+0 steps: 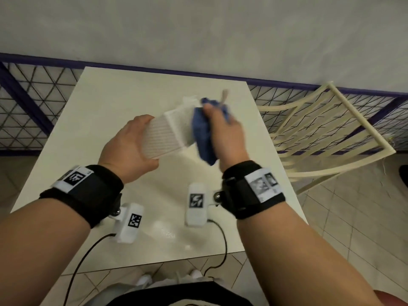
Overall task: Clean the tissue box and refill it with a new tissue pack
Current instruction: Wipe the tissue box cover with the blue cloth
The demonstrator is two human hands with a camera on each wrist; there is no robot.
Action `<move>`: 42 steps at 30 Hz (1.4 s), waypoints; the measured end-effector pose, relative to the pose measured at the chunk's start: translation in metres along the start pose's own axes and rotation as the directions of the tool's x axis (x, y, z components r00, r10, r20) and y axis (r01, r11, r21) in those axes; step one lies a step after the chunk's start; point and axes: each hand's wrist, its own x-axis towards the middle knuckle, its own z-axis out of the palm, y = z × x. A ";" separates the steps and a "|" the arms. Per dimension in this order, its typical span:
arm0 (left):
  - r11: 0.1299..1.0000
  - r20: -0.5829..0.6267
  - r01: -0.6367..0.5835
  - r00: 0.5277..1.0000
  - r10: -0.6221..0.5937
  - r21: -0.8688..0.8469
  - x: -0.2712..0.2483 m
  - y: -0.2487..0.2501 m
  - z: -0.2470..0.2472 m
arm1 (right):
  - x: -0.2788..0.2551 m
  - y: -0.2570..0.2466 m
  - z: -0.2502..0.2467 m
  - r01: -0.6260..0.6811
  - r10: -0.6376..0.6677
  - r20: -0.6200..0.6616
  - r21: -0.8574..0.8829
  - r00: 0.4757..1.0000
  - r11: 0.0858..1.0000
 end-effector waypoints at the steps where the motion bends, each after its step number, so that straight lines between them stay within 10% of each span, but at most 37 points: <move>1: 1.000 0.023 -0.018 1.000 0.018 -0.023 0.002 0.003 0.002 | -0.005 0.003 0.015 0.065 -0.052 0.105 -0.124 0.993 0.990; 5: 0.999 0.015 0.002 1.000 -0.002 -0.037 -0.002 0.002 -0.002 | 0.006 0.017 0.030 0.207 -0.137 0.236 -0.307 0.962 0.929; 10: 0.999 0.052 -0.035 0.998 0.034 0.034 -0.017 0.002 -0.004 | 0.030 0.025 0.017 -0.075 0.093 0.061 -0.255 0.994 0.964; 15: 0.993 0.047 -0.007 0.999 0.001 0.121 -0.010 -0.001 0.002 | -0.009 0.018 0.056 0.142 -0.095 0.153 -0.340 0.984 0.930; 23: 0.997 0.033 -0.047 0.998 0.045 0.060 -0.019 -0.004 -0.002 | 0.023 0.022 0.025 -0.030 0.051 0.146 -0.138 0.988 0.990; 30: 0.998 -0.008 -0.014 1.000 0.014 0.064 -0.015 -0.004 0.013 | -0.008 0.015 0.054 0.140 -0.095 0.161 -0.298 0.982 0.944; 42: 0.981 0.016 -0.183 0.983 0.182 0.070 -0.026 -0.012 0.004 | 0.049 0.071 -0.014 0.033 -0.009 0.089 -0.279 0.996 0.960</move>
